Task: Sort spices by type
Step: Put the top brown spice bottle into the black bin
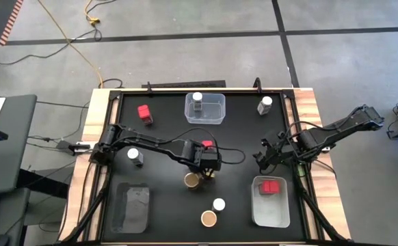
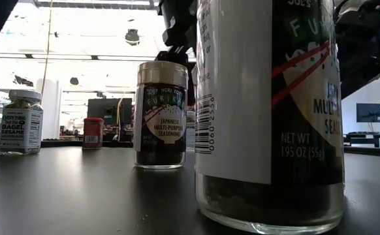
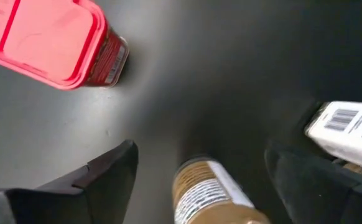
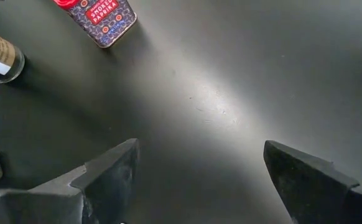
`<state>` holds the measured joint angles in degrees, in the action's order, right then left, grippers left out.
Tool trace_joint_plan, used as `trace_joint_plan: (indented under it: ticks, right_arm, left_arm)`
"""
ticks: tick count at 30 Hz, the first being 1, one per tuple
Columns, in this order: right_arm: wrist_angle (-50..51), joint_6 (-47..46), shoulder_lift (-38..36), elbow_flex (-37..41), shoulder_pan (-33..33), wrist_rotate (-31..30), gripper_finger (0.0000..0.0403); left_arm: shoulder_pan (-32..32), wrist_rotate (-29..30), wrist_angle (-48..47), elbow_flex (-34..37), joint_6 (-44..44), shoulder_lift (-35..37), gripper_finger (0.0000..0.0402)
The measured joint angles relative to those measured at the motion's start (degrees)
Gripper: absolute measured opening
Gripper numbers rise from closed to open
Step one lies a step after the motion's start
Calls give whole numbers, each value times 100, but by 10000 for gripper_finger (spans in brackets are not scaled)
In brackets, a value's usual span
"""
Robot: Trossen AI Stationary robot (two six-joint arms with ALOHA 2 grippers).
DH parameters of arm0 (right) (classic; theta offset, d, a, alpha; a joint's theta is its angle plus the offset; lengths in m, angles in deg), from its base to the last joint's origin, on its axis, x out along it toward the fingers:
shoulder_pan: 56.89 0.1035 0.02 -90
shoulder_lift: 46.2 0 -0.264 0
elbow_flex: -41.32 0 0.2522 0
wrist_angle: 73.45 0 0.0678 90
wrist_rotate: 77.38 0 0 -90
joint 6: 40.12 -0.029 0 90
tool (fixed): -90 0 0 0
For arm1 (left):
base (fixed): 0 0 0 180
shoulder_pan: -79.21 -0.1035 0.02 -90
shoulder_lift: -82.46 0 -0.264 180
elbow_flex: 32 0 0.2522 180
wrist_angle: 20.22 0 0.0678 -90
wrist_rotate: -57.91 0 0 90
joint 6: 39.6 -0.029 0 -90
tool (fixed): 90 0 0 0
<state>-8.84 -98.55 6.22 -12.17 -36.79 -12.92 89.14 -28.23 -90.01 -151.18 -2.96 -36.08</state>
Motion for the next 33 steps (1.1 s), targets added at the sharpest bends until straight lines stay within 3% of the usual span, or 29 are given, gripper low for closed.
trace_joint_plan:
  ticks: [10,23,33]
  right_arm:
    - [0,44,0,0,0,9,372]
    - [-1,44,0,0,0,20,372]
    - [-15,42,0,0,2,74,372]
  left_arm:
    - [-53,-98,114,-2,-114,4,341]
    - [-9,-254,-914,-734,486,43,341]
    - [303,-43,-1258,-538,899,42,341]
